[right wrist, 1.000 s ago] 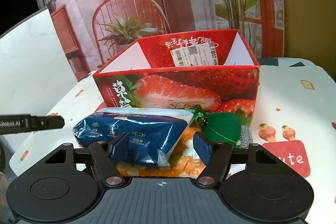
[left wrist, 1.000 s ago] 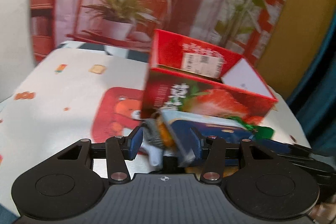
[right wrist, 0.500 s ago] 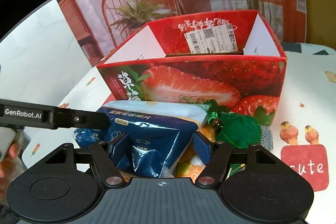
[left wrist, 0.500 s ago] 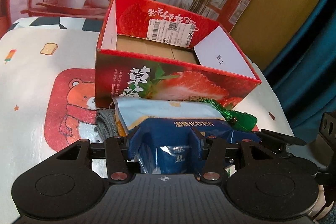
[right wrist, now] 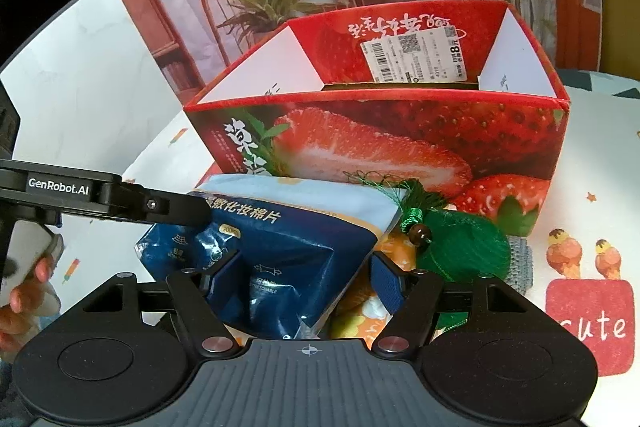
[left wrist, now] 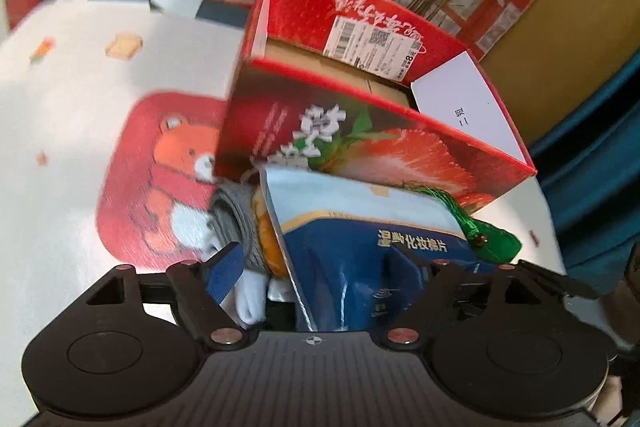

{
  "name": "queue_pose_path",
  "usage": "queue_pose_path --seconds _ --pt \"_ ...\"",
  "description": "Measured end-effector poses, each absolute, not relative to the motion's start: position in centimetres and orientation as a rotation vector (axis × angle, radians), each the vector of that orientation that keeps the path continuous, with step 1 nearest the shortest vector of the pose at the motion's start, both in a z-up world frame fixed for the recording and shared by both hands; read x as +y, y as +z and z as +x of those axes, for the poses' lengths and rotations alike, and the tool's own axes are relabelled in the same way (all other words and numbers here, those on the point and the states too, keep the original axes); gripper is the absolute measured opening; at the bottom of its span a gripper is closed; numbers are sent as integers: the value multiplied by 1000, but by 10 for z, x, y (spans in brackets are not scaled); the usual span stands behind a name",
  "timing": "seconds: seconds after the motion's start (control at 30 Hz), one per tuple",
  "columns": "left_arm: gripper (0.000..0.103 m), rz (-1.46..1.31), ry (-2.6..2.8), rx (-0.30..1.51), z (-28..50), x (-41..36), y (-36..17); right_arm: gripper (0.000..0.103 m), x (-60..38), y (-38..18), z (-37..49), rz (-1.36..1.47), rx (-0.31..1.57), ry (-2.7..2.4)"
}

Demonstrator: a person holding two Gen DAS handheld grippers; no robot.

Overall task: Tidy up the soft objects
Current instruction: 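Lift the blue packet with the right tool and drop it into the red box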

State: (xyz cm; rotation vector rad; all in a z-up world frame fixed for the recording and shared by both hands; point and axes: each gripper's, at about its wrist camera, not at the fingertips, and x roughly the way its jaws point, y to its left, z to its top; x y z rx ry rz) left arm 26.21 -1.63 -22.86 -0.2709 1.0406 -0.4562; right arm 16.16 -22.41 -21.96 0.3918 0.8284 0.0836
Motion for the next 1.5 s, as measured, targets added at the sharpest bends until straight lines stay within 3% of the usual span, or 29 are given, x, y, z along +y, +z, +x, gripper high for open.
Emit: queue_pose_path --seconds 0.07,0.1,0.23,0.67,0.93,1.1,1.5 --pt "74 -329 -490 1062 263 -15 -234 65 -222 -220 162 382 832 80" --pt "64 -353 -520 1068 262 -16 -236 64 -221 -220 162 382 831 80" --pt "56 -289 -542 1007 251 -22 -221 57 -215 -211 164 374 830 94" --pt "55 -274 -566 634 256 -19 -120 58 -214 -110 187 224 608 142" --pt "55 -274 -556 524 301 -51 -94 58 -246 -75 238 150 515 117" --pt "55 -279 -536 631 339 -69 -112 58 -269 -88 270 164 555 94" --pt "55 -281 -497 950 409 -105 -190 58 -302 -181 318 274 826 33"
